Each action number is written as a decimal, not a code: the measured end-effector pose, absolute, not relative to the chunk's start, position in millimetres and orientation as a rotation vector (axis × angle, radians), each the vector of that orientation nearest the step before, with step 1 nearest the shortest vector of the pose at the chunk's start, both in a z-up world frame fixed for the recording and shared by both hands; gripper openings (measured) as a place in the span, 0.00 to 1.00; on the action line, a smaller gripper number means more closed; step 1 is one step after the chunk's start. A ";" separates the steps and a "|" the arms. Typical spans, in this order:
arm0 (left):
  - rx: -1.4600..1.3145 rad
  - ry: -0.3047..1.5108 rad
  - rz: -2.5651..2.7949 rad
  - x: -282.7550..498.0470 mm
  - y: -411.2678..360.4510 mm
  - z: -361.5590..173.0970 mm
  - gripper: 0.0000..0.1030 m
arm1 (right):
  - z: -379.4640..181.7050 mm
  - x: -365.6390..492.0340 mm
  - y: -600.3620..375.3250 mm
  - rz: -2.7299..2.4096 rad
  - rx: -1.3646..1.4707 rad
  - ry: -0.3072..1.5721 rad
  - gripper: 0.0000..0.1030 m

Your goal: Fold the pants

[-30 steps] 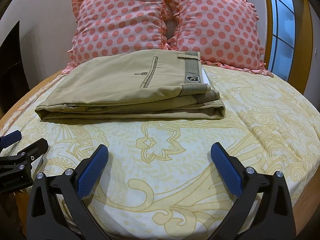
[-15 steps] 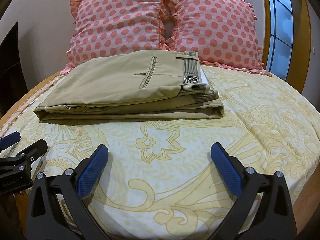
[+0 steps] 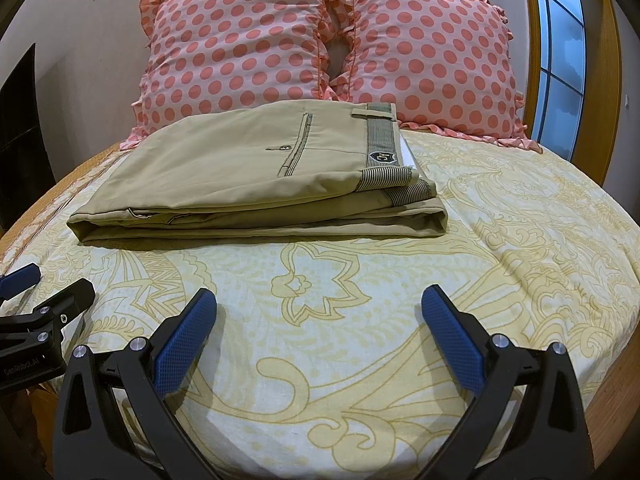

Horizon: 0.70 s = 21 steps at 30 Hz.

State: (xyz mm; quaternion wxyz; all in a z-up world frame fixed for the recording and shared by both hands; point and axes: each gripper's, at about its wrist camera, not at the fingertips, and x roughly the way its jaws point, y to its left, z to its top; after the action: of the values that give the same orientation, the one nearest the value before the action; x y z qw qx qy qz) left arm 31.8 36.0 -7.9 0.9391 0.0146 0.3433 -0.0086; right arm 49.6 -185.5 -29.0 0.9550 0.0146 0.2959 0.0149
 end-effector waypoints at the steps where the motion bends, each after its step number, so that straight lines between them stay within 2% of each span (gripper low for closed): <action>1: 0.030 0.701 -0.018 31.9 36.0 -7.8 0.98 | -29.0 49.6 -185.6 0.030 0.030 0.601 0.99; 21: 0.029 0.695 -0.016 30.9 35.7 -7.8 0.98 | -29.4 49.4 -185.8 0.031 0.029 0.600 0.99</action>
State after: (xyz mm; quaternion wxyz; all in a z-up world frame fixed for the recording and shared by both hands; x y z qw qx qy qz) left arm 30.9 35.7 -7.8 0.9401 0.0141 0.3406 -0.0078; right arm 49.4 -185.8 -29.4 0.9552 0.0144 0.2954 0.0151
